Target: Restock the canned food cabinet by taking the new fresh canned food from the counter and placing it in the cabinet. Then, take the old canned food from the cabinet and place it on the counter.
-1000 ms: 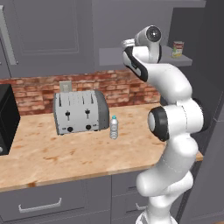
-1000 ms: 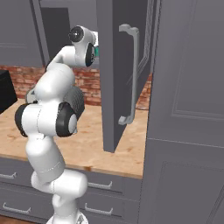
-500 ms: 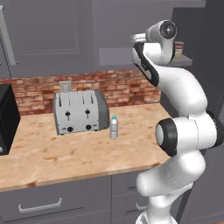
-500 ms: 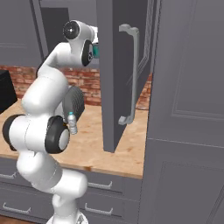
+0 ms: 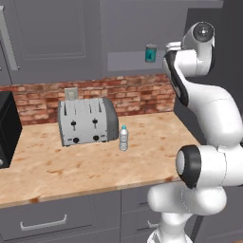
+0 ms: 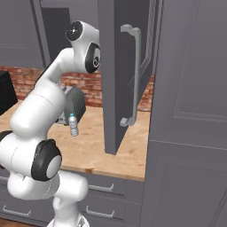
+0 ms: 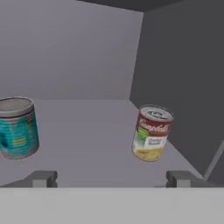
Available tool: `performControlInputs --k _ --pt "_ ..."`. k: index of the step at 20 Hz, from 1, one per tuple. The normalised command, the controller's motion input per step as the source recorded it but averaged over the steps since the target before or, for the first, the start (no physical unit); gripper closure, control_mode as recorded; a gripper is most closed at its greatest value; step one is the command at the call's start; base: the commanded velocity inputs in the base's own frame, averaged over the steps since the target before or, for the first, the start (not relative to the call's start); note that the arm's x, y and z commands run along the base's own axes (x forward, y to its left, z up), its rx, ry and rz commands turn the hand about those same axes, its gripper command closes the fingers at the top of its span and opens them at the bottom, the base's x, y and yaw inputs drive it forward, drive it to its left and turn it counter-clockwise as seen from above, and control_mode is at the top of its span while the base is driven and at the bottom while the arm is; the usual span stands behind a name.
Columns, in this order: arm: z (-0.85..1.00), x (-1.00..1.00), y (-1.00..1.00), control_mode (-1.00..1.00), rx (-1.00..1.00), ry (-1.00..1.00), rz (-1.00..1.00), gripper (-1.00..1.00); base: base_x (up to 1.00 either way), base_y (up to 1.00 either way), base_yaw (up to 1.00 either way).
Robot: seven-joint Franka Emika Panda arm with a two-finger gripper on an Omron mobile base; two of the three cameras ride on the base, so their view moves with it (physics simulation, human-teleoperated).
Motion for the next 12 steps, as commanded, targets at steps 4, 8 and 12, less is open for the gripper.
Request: performControlInputs --k 4,8,12 --pt "0.0 -0.01 -0.5 -1.0 0.18 0.19 -0.16 -1.0 0.0 0.0 0.0" --pt "-0.17 0.08 -0.13 -1.0 0.09 0.01 -0.11 -1.0 0.0 0.0 0.0" --pt "-0.44 0.27 -0.05 -1.0 0.02 -0.01 -0.11 -1.0 0.0 0.0 0.0"
